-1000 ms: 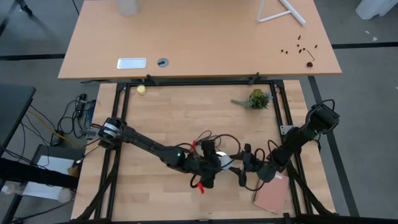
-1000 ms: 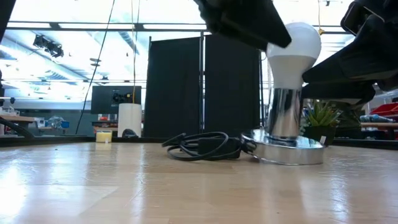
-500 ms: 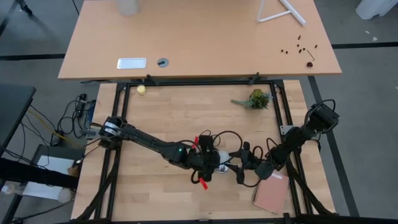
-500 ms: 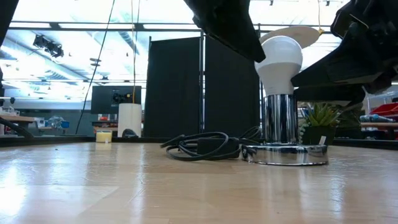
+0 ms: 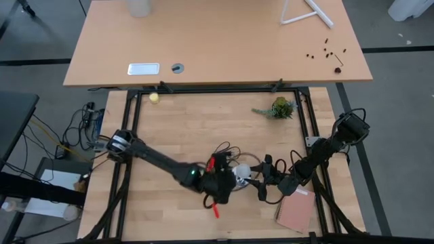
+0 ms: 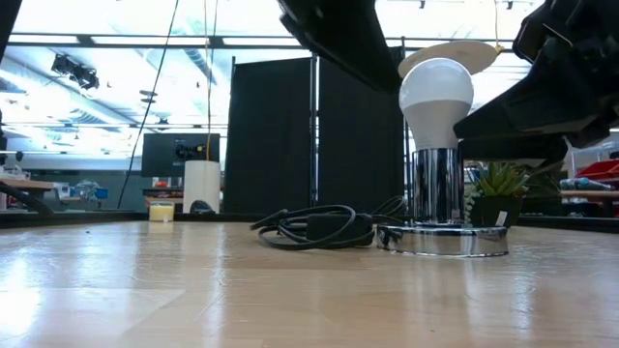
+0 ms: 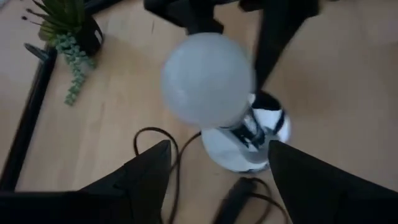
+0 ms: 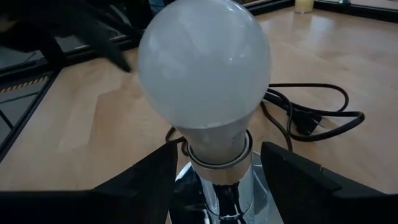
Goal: Screw lightbulb
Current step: Remove the light bulb from the lamp
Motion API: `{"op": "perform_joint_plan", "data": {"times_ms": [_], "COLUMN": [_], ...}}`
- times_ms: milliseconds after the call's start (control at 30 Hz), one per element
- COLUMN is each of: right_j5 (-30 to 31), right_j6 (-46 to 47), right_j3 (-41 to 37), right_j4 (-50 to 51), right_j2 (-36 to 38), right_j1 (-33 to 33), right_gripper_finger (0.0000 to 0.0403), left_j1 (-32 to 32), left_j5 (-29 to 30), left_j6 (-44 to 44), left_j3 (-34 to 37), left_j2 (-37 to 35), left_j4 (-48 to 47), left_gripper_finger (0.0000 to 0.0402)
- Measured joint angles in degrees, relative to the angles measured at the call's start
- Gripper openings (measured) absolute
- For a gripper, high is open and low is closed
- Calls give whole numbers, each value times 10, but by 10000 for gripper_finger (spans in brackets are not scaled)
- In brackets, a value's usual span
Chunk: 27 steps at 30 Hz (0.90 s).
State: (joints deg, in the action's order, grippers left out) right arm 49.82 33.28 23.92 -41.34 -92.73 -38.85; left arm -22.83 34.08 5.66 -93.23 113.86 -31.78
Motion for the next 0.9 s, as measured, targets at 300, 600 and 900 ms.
{"op": "perform_joint_plan", "data": {"times_ms": [300,600,900], "right_j5": [-1,-12,-14], "right_j6": [6,17,17], "right_j3": [0,0,0], "right_j4": [3,2,0], "right_j2": [0,0,0], "right_j1": [0,0,14], "right_gripper_finger": [239,238,238], "left_j1": [-57,-37,7], "left_j5": [62,19,-11], "left_j6": [35,121,113], "left_j3": [90,252,323], "left_j2": [0,1,1], "left_j4": [134,374,526], "left_gripper_finger": [246,237,236]}}
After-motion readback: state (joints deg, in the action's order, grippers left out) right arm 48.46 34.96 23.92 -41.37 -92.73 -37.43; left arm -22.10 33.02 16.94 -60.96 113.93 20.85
